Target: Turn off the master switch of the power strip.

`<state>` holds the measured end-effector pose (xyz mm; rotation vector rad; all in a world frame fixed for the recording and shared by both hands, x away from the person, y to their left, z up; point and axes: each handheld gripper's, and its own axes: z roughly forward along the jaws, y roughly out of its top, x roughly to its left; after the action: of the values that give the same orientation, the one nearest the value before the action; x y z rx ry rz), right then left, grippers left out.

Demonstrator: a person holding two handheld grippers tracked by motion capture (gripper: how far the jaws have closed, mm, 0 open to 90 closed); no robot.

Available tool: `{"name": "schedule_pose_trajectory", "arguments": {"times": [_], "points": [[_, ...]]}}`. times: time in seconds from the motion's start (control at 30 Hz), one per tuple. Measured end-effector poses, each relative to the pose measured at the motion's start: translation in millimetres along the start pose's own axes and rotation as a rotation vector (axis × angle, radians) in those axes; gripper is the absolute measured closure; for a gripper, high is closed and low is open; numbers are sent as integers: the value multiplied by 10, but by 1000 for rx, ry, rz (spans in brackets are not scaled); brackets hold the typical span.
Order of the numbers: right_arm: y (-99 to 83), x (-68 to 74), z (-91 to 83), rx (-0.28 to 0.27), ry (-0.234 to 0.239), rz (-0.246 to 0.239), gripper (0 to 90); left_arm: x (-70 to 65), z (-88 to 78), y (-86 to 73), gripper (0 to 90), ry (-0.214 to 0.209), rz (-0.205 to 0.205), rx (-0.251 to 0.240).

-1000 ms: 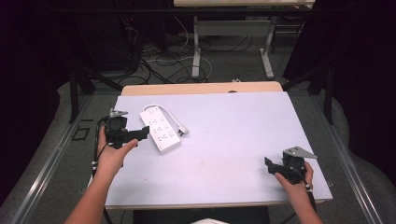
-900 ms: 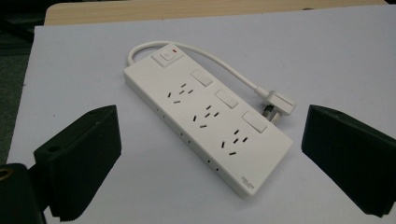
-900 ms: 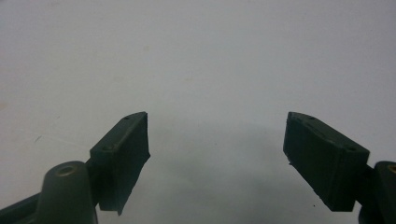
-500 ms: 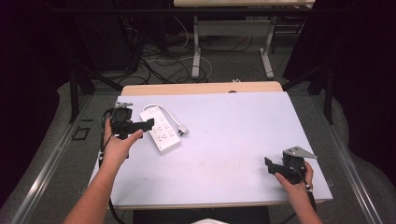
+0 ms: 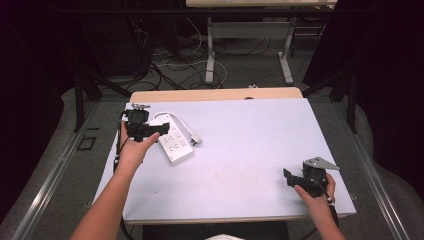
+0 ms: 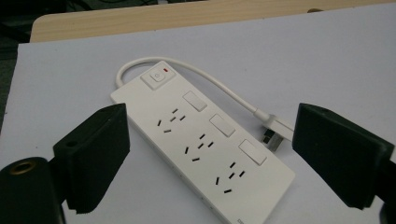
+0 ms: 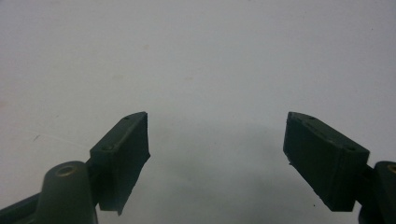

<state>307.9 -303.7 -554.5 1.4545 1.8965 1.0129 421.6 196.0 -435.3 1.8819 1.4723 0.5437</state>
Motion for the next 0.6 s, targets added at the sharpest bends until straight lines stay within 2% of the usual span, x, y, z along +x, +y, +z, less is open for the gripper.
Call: {"name": "schedule_pose_trajectory", "arguments": {"times": [0.23, 0.27, 0.3, 0.33, 0.6], "points": [[-1, 2, 0, 2, -4, -1, 218, -16, 68, 70, 158, 14, -10, -4], [5, 0, -15, 24, -3, -5, 218, -14, 71, 84, 160, 13, -7, 4], [-2, 3, 3, 1, -4, -1, 218, -14, 82, 95, 162, 14, -6, -2], [-3, 2, 3, 2, -4, -3, 218, -16, 89, 107, 163, 9, -13, -3], [-9, 9, 10, 5, -6, -3, 218, -32, 180, 161, 193, 19, 9, -3]]}}
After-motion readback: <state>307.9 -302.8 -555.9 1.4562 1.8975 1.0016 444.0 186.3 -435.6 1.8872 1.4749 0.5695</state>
